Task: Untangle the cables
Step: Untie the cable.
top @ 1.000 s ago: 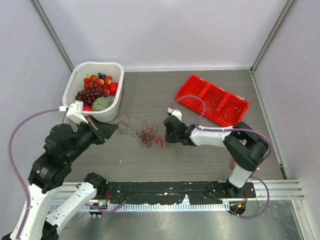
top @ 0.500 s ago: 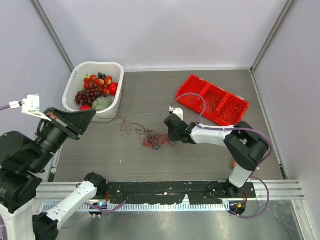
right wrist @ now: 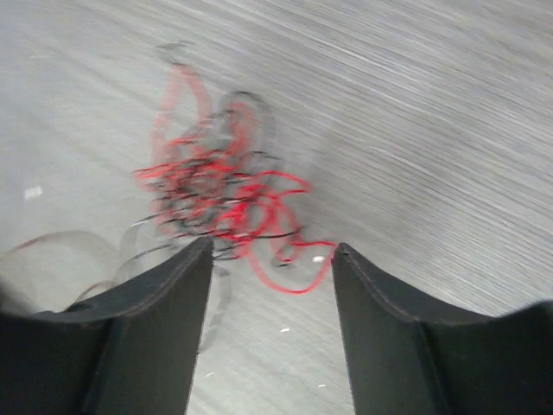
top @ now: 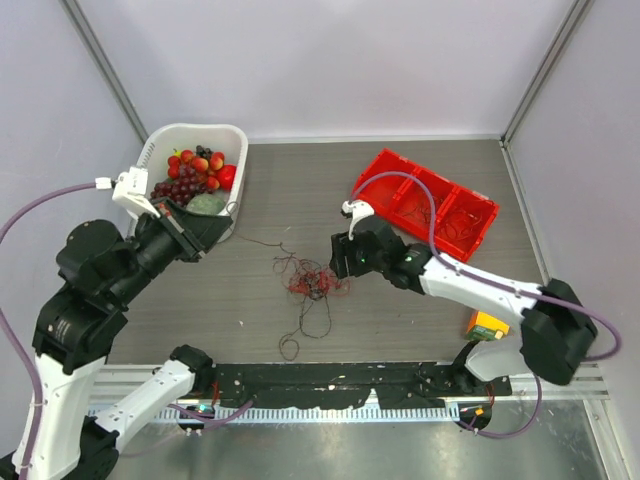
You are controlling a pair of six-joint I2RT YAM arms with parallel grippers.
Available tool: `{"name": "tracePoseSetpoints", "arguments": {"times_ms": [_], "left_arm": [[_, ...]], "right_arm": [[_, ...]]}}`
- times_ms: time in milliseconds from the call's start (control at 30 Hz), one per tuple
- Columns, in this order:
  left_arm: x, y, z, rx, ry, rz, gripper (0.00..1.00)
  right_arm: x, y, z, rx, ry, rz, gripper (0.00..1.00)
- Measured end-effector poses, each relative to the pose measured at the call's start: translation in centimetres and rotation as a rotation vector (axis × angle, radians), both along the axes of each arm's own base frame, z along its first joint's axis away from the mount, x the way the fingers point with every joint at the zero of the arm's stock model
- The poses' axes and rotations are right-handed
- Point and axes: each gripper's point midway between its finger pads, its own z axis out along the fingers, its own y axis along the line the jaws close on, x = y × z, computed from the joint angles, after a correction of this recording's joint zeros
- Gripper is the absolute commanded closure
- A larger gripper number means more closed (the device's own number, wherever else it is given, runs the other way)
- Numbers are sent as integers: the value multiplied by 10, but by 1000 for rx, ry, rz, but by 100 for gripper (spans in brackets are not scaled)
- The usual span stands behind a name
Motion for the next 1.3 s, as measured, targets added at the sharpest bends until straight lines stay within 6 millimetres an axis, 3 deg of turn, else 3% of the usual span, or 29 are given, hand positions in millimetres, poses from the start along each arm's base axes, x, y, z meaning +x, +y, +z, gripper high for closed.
{"name": "tracePoseSetpoints", "arguments": {"times_ms": [100,300,400,533,600,633,667,700,800,833,933,1133,1233,1300], "left_arm": [[3,-5,-8,-1,31,-15,100],[-1,-6,-4,-22,26,-27,100],[-6,-4,4,-34,3,-28,100],[-8,-3,8,-38,-7,-28,100],[-9,-2,11,-40,-12,-28,100],[-10,-2,12,-41,-15,-28,100],[-10,-2,13,-42,-18,-28,100],[-11,-1,14,-42,-21,-28,100],[-9,1,12,-35,-23,-12,99],[-6,2,7,-27,-17,-1,94],[10,7,-24,33,37,61,70],[45,6,-141,249,290,119,27],[44,1,-193,287,388,94,20],[33,-1,-208,254,390,66,17]], "right_arm": [[-22,18,45,151,-76,177,29],[-63,70,101,419,-171,451,28],[-80,96,107,494,-166,542,28],[-100,123,95,530,-124,617,32],[-107,130,90,543,-112,633,56],[-111,132,88,548,-108,637,80],[-114,134,86,550,-103,634,92],[-114,134,86,549,-100,626,99],[-108,132,88,546,-97,572,99],[-107,129,92,545,-98,558,99],[-106,120,120,563,-120,523,99],[-95,103,249,695,-293,430,99],[-86,94,295,736,-348,366,99],[-80,88,313,747,-360,321,99]]}}
